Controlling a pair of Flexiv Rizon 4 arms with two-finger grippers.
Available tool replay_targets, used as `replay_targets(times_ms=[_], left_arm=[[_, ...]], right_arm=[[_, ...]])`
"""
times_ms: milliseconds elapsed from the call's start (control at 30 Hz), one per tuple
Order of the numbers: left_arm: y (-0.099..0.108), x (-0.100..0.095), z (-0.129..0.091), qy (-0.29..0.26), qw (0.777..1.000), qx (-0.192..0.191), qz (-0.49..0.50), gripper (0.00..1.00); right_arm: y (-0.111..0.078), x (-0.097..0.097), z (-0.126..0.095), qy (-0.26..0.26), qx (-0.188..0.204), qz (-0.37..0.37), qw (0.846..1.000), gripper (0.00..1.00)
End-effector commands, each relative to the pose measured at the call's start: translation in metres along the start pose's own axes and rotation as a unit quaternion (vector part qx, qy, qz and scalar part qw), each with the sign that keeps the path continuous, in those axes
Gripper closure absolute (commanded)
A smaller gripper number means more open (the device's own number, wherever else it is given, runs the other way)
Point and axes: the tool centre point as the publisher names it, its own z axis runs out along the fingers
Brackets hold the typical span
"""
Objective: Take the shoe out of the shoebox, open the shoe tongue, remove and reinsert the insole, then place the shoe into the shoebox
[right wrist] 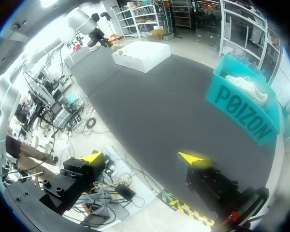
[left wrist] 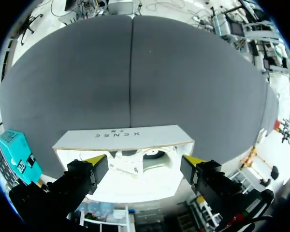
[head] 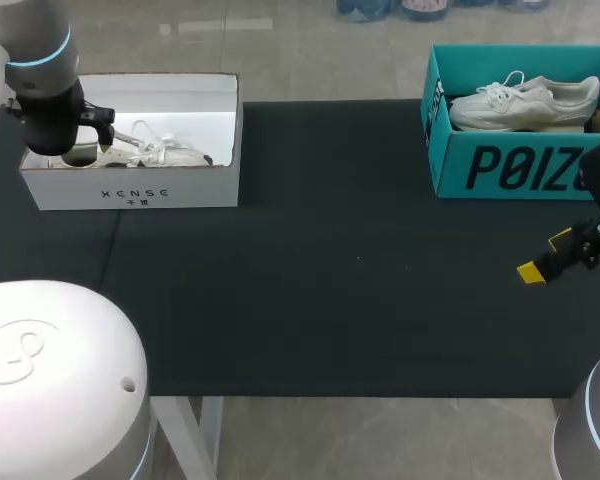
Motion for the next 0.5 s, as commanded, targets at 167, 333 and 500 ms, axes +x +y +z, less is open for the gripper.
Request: replay_targets(times_ms=[167, 333, 500], left_arm=[[-0.001, 0.000, 0.000, 0.001, 1.000, 0.000, 0.001, 0.00], [-0.001, 0.000, 0.000, 0.001, 1.000, 0.000, 0.001, 0.00], [-0.001, 0.000, 0.000, 0.001, 1.000, 0.000, 0.001, 0.00]], right_arm=[[-0.002, 0.001, 0.000, -0.002, -0.001, 0.000, 1.000, 0.00], [0.016, -0.077, -0.013, -0.028, 0.027, 0.000, 0.999, 0.00], [0.046, -0.155, -0.031, -0.113, 0.050, 0.005, 0.992, 0.00]])
